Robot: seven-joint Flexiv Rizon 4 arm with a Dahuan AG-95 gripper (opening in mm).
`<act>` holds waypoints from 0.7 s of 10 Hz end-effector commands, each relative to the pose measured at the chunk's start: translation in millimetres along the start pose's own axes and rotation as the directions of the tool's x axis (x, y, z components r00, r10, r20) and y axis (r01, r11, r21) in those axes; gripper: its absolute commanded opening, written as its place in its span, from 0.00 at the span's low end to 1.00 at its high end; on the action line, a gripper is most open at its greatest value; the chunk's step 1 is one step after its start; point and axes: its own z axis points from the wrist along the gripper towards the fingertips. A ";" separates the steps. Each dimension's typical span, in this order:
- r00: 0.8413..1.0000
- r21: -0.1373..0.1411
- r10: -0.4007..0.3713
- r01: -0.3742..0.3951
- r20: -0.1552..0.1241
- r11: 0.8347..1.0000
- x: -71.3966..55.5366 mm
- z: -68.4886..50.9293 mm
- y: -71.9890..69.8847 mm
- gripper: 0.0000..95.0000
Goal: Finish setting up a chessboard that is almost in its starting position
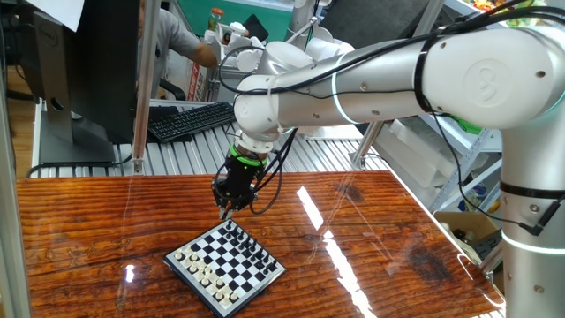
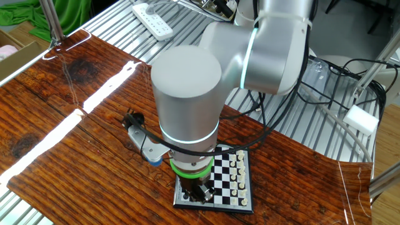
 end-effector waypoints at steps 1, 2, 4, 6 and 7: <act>1.000 0.004 0.000 0.000 0.000 1.000 -0.2 0.3 1.7 0.00; 1.000 0.015 0.005 -0.005 0.009 1.000 -1.4 1.5 4.0 0.00; 1.000 0.046 0.017 -0.018 0.019 0.999 -3.4 5.0 8.0 0.00; 1.000 0.057 0.017 -0.018 0.023 0.998 -3.8 6.4 9.0 0.00; 0.999 0.077 0.016 -0.019 0.034 0.997 -4.0 7.9 9.6 0.00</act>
